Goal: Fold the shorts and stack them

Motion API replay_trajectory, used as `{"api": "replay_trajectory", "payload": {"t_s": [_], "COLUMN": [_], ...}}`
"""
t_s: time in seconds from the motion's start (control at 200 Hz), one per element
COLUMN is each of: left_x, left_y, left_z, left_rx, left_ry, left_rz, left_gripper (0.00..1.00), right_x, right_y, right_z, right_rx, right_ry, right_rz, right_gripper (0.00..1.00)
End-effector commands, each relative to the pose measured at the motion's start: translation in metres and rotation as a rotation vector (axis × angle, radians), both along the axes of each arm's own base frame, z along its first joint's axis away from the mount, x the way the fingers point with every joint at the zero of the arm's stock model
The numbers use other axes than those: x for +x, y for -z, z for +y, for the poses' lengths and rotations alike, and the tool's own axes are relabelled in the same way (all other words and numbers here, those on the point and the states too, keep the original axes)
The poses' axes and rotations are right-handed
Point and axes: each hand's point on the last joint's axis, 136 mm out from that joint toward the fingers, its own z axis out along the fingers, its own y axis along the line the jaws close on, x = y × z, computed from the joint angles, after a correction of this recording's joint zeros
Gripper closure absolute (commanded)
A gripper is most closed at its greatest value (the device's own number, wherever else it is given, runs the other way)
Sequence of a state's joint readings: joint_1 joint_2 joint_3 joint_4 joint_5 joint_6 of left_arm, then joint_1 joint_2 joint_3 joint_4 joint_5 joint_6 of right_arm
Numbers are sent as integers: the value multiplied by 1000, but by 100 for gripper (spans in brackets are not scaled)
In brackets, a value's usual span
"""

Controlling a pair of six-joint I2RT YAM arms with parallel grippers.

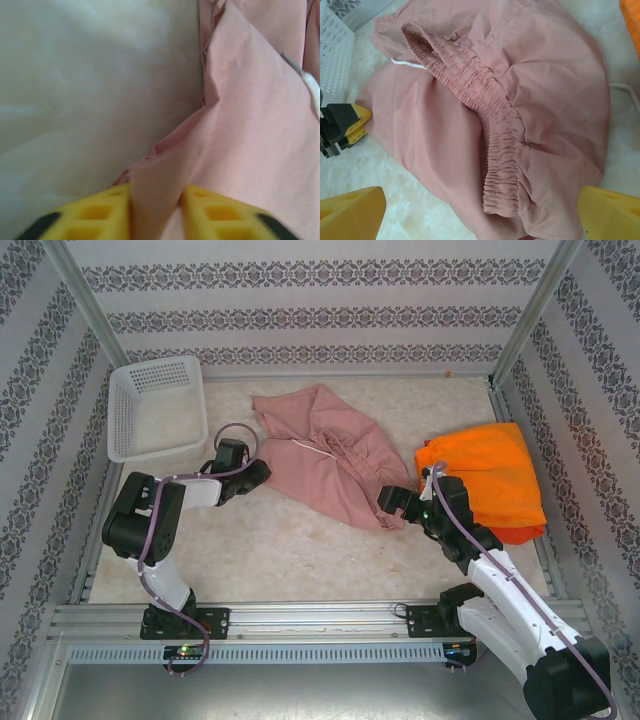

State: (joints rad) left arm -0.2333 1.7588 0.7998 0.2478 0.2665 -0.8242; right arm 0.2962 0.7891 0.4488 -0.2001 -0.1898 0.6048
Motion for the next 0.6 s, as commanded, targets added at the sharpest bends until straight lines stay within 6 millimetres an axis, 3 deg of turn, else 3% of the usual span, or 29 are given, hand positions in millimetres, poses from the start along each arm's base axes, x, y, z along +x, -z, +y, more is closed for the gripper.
{"api": "replay_trajectory", "payload": {"t_s": [0.0,0.1,0.27,0.36,0.445,0.594], "left_x": [17,13,-12,-34,-56,-93], "left_y": [-27,-53,-119,-144,-145,-110], "left_z": [-3,1,17,24,27,40], "left_rx": [-25,3,80,94,95,150], "left_ry": [8,18,22,22,32,21], "left_rz": [-81,-126,-230,-273,-267,-180], "left_gripper": [87,100,100,100,100,100], "right_x": [-2,-5,-16,-22,-24,-23], "right_y": [7,17,35,42,43,31], "right_z": [-1,-4,-5,-1,7,35], "right_rx": [8,-18,-95,-154,-201,-294], "right_ry": [7,20,3,-27,-62,-155], "right_rz": [50,117,230,269,281,239], "right_gripper": [4,9,16,18,19,20]}}
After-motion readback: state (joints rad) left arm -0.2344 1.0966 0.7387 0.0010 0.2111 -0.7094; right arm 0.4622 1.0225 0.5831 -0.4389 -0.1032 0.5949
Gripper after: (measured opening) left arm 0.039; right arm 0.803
